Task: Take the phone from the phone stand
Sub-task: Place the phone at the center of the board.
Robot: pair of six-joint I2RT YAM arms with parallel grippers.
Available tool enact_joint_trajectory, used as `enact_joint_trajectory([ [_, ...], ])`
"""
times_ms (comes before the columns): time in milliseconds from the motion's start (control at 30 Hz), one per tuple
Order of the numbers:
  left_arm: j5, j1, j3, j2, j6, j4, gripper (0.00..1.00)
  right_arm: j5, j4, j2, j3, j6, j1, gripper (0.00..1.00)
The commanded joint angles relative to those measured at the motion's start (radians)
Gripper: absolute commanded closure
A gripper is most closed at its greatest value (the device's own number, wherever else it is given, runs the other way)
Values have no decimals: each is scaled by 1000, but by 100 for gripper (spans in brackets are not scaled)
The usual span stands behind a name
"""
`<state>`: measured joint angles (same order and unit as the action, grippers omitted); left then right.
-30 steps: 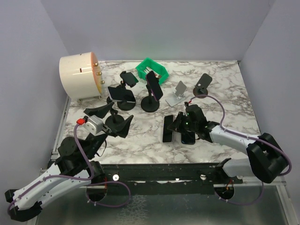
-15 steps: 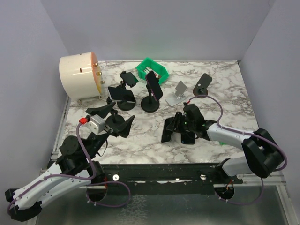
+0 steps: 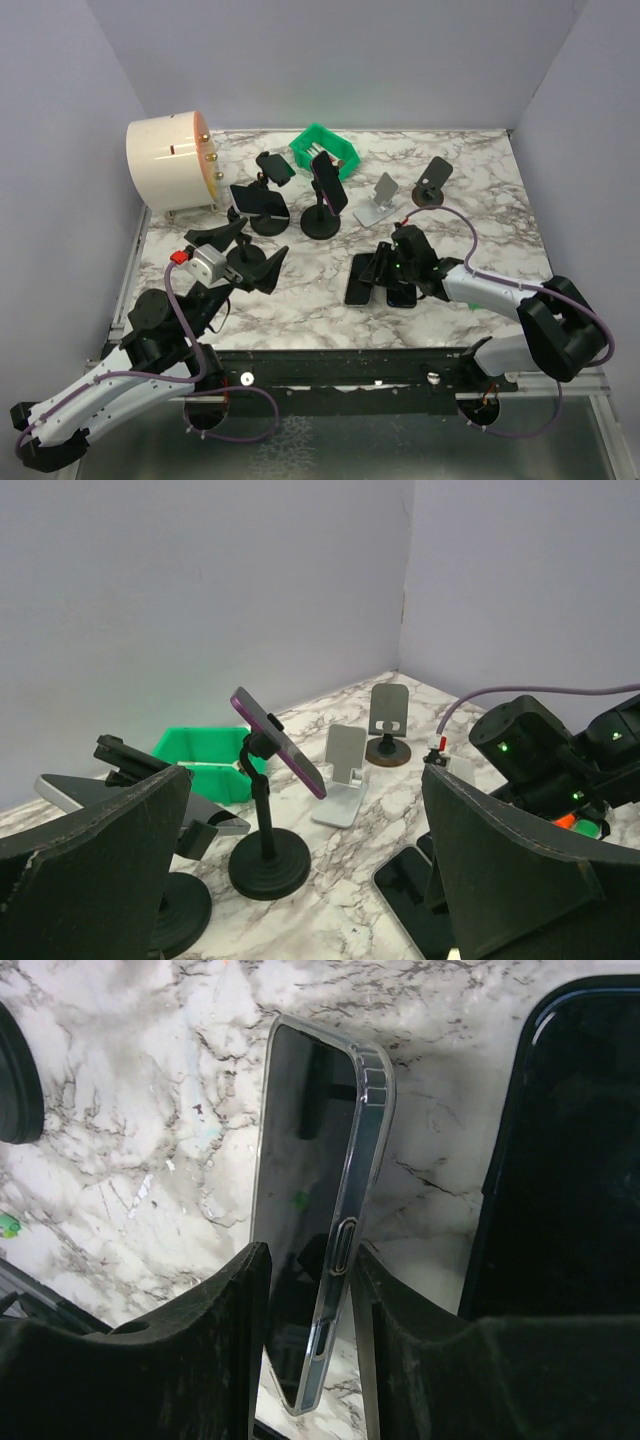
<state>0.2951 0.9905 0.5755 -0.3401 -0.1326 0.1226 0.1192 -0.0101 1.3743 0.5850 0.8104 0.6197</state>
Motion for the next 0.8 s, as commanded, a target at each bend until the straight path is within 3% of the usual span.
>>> enact_joint_trajectory([
  [0,-28,0,-6,-8,-8,-21,1,-53,-51,-33,-14,-24,-5,57],
  [400,-12,0,-3,-18,-8,-25,1,-68,-72,-51,-40,-33,-6,57],
  [767,-12,1,-3,-22,-9,-24,1,-70,-156,-161,-30,-68,-6,58],
])
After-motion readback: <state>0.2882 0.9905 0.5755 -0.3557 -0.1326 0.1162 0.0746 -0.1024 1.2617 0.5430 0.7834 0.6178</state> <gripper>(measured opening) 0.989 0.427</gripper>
